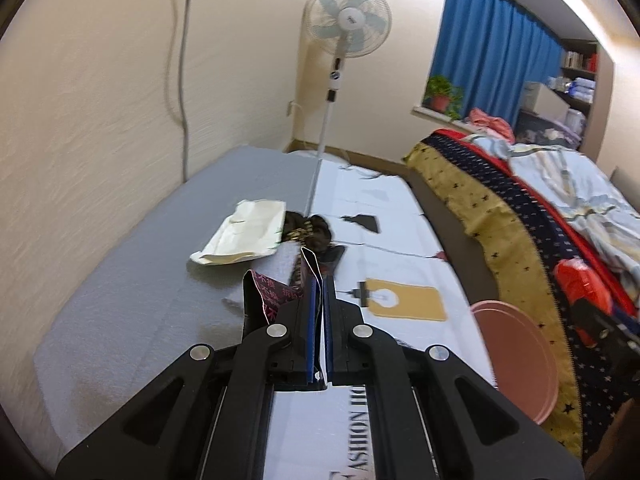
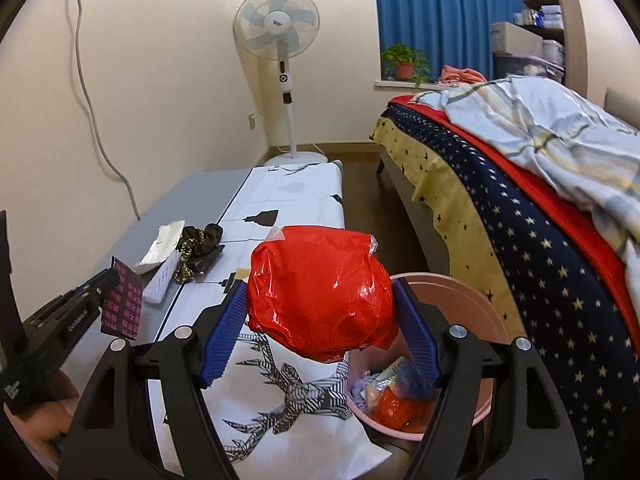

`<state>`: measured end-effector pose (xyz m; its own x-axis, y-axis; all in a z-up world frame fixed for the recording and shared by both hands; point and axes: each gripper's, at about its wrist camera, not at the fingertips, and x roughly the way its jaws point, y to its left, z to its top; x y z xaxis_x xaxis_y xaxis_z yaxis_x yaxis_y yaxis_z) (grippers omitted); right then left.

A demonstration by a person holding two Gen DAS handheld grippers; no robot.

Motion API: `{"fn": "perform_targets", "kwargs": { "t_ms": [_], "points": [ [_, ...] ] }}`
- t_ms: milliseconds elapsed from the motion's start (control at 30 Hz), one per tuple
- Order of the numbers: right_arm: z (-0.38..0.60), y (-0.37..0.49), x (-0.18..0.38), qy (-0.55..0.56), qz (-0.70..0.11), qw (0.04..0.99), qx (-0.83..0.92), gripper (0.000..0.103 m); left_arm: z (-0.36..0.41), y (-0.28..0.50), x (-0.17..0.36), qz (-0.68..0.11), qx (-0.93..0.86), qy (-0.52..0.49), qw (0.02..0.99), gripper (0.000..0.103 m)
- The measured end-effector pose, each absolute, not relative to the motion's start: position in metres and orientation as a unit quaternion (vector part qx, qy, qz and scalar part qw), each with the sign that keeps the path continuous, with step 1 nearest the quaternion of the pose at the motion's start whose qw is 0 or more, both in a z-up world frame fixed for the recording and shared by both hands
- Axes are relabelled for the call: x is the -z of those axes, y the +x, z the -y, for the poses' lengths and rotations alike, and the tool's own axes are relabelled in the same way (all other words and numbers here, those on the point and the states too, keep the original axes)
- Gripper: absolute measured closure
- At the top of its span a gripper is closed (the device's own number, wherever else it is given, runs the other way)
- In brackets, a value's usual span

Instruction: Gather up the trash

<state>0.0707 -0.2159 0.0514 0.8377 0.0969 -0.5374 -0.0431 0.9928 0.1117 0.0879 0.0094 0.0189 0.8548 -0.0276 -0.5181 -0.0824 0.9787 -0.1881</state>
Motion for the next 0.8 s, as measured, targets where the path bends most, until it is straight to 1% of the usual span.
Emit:
{"fn": "perform_targets", "kwargs": {
  "t_ms": [300, 800],
  "points": [
    [0.223, 0.061, -0.056, 0.055, -0.265, 0.962, -0.032, 0.031, 0.002, 0.077, -0.026, -0.255, 0.019, -0.091, 0.963, 0.1],
    [0.224, 0.065, -0.046, 0.057, -0.272, 0.96, -0.027, 0.031, 0.015, 0.083, -0.018, -0.262, 0.033, -0.085, 0.961, 0.1]
  ]
}}
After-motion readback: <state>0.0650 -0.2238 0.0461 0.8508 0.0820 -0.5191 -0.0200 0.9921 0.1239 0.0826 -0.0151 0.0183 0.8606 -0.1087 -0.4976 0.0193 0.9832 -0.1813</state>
